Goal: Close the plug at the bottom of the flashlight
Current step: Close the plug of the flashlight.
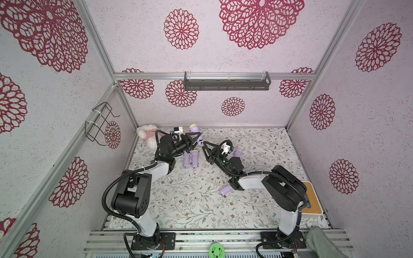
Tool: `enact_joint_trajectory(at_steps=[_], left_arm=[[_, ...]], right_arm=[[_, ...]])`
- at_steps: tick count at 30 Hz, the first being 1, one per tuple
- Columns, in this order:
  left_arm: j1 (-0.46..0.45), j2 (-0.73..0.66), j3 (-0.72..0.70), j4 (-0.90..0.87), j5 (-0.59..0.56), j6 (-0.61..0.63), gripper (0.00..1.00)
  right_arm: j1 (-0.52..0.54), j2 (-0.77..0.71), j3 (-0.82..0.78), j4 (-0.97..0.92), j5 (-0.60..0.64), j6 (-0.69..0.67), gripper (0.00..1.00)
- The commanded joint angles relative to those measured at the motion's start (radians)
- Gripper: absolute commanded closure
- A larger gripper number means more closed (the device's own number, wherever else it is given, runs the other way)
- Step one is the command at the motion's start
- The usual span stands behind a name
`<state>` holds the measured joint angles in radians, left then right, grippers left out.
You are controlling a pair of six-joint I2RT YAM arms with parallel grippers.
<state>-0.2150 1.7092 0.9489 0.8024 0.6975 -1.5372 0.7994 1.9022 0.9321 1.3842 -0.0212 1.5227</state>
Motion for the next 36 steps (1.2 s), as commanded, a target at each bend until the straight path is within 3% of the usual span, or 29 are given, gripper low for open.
enact_joint_trajectory(at_steps=[1, 7, 36], left_arm=[[0.007, 0.012, -0.007, 0.052, 0.005, -0.014, 1.00], [0.006, 0.010, -0.008, 0.048, 0.002, -0.012, 1.00], [0.002, 0.012, -0.006, 0.041, 0.002, -0.009, 1.00]], right_arm=[[0.005, 0.006, 0.034, 0.059, 0.015, -0.003, 0.45], [0.007, 0.018, 0.050, 0.043, 0.015, -0.013, 0.52], [0.018, 0.030, 0.077, 0.022, 0.047, -0.054, 0.59]])
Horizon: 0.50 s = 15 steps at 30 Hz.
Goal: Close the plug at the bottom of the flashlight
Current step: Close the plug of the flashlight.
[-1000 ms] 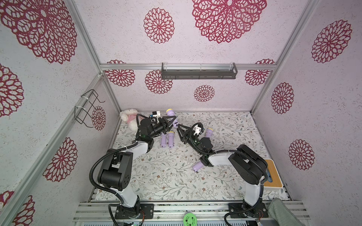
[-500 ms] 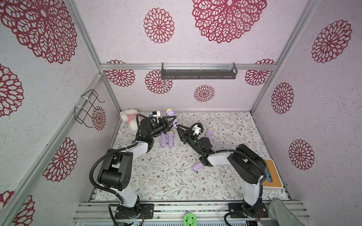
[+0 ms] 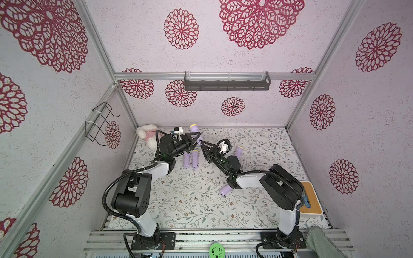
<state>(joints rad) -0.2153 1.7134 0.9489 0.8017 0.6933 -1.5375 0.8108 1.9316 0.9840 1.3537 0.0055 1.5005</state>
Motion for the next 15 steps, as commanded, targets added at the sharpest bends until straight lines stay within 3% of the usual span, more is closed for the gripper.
enact_joint_trajectory(at_steps=[1, 15], left_arm=[[0.001, 0.008, -0.006, 0.041, 0.006, -0.008, 1.00], [-0.009, 0.010, -0.007, 0.042, 0.006, -0.004, 1.00]], right_arm=[[0.007, 0.000, 0.027, 0.052, 0.021, -0.032, 0.59], [0.007, 0.012, 0.051, 0.043, 0.029, -0.037, 0.66]])
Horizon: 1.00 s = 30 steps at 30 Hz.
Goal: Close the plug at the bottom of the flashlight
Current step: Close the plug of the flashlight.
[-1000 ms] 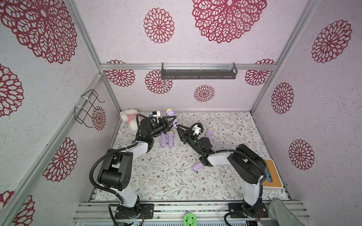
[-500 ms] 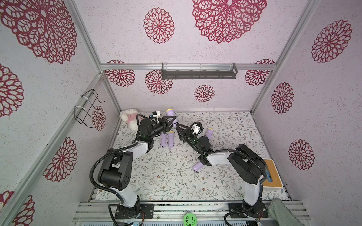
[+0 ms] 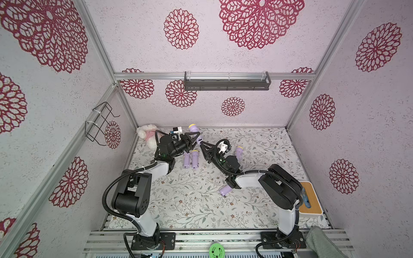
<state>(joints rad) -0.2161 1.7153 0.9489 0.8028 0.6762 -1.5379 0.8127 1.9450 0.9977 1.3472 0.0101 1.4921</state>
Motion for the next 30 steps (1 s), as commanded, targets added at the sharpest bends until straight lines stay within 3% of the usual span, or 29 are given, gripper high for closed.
enact_joint_trajectory(at_steps=[1, 14, 30], left_arm=[[-0.010, 0.007, -0.007, 0.041, 0.023, -0.002, 1.00], [-0.017, 0.006, -0.006, 0.039, 0.023, 0.002, 1.00], [-0.041, 0.003, -0.004, 0.041, 0.025, 0.013, 1.00]], right_arm=[[0.005, 0.001, 0.038, 0.051, 0.026, -0.028, 0.66], [0.005, 0.008, 0.057, 0.052, 0.021, -0.035, 0.61], [0.005, 0.010, 0.065, 0.033, 0.025, -0.042, 0.68]])
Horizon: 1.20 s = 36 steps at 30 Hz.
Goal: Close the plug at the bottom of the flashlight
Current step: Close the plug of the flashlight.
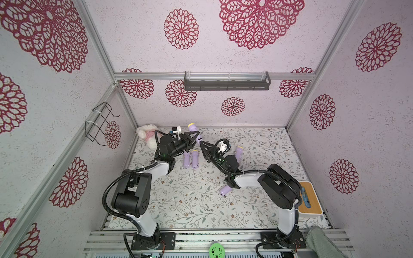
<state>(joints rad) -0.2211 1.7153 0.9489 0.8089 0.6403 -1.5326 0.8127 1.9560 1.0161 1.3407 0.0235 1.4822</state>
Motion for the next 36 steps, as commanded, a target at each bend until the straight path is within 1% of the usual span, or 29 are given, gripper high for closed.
enact_joint_trajectory(at_steps=[1, 9, 15, 28, 36], left_arm=[[-0.037, 0.001, -0.004, 0.034, 0.061, 0.009, 1.00], [-0.050, -0.001, -0.001, 0.027, 0.063, 0.020, 1.00], [-0.049, -0.006, -0.001, 0.027, 0.062, 0.020, 1.00], [-0.049, -0.007, -0.003, 0.024, 0.061, 0.021, 1.00], [-0.050, -0.007, -0.007, 0.029, 0.057, 0.020, 1.00]], right_arm=[[0.005, -0.002, 0.048, 0.033, 0.012, -0.035, 0.68], [0.005, -0.008, 0.056, 0.016, 0.003, -0.046, 0.60], [0.003, -0.012, 0.049, 0.007, 0.015, -0.048, 0.63], [-0.010, -0.029, 0.012, 0.046, 0.072, -0.052, 0.61], [-0.011, -0.022, 0.011, 0.055, 0.119, -0.045, 0.62]])
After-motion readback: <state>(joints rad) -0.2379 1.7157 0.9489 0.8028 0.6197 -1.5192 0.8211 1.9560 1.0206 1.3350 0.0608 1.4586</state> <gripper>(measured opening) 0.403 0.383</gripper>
